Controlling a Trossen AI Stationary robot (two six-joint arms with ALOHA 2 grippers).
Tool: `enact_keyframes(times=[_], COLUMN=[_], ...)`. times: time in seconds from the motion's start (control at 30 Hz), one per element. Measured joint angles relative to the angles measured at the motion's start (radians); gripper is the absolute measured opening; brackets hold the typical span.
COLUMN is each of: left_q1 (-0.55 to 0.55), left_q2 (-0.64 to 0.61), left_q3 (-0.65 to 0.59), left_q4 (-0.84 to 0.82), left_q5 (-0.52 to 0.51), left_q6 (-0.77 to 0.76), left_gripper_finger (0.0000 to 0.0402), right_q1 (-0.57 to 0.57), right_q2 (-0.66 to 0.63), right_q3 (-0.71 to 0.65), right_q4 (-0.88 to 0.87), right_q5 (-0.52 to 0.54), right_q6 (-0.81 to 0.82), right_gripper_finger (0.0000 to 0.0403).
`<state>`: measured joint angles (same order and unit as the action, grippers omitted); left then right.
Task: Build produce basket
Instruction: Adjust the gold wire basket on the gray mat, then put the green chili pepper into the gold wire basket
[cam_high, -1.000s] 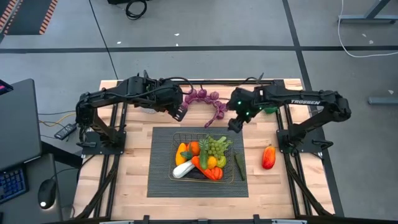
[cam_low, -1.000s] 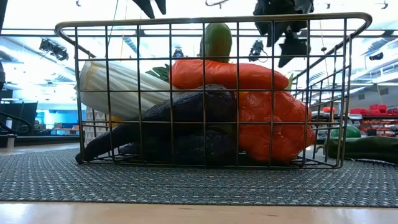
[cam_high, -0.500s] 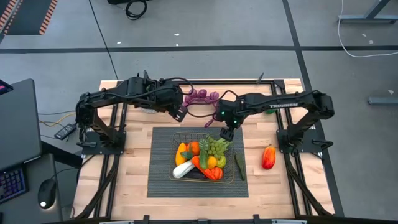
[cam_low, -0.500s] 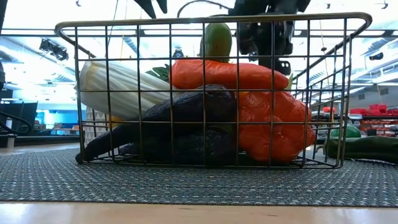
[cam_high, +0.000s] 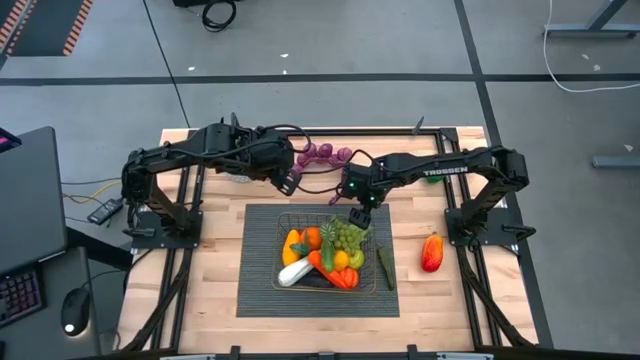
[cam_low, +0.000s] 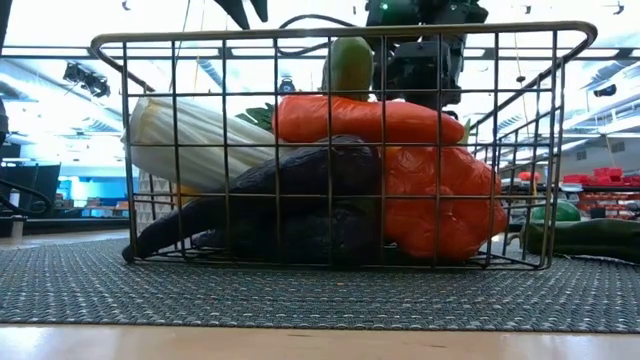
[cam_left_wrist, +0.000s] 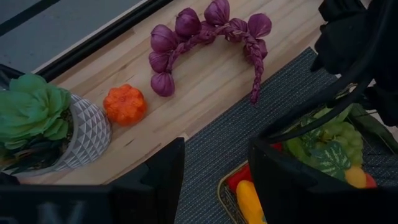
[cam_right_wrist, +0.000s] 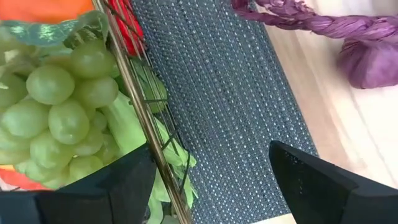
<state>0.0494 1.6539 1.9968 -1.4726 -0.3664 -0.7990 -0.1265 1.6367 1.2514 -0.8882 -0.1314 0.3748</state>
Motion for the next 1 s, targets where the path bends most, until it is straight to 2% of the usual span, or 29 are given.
enact_keyframes(times=[0.23,0.57,0.77,1.0], left_q1=[0.0,0.0,0.0,0.0], left_q2=[0.0,0.0,0.0,0.0], left_q3=[0.0,0.0,0.0,0.0], left_q4=[0.0,0.0,0.001,0.004], left_q5=[0.0,0.0,0.0,0.0], left_q6=[0.002,0.009,0.008,0.009], left_gripper_finger=[0.0181,0.0185,0.0185,0.0184], right_q1=[-0.016,-0.019,-0.019,0.018], right_q2=[0.0,-0.04,-0.133,-0.251], right_q3=[0.0,0.005,0.005,0.005], right_q4=[0.021,-0.041,-0.193,-0.357], right_q5=[0.03,-0.09,-0.105,-0.094], right_q6=[0.023,0.065,0.141,0.327], right_gripper_finger=[0.0308,0.0306,0.0306,0.0306])
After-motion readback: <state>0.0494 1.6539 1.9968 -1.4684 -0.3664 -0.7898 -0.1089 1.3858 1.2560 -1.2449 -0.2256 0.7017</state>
